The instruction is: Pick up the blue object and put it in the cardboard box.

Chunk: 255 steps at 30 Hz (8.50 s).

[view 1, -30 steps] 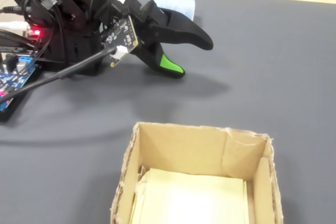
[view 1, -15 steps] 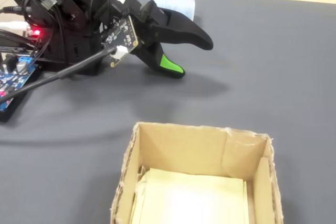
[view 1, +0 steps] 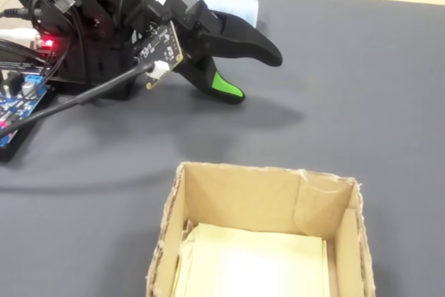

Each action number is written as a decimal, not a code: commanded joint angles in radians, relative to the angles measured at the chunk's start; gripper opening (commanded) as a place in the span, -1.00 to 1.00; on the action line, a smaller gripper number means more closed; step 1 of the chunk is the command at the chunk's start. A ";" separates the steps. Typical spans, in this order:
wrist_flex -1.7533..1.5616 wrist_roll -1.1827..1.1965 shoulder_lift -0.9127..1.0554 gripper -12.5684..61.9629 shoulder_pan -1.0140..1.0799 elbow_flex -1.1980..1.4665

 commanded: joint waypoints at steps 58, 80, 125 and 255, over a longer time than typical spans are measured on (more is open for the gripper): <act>0.091 0.120 -0.012 0.24 -0.882 -0.138; 0.607 0.282 -0.244 0.24 -0.992 -0.706; 0.302 0.133 -0.146 -0.75 -0.701 -0.634; 0.060 0.008 0.091 0.25 -0.012 0.040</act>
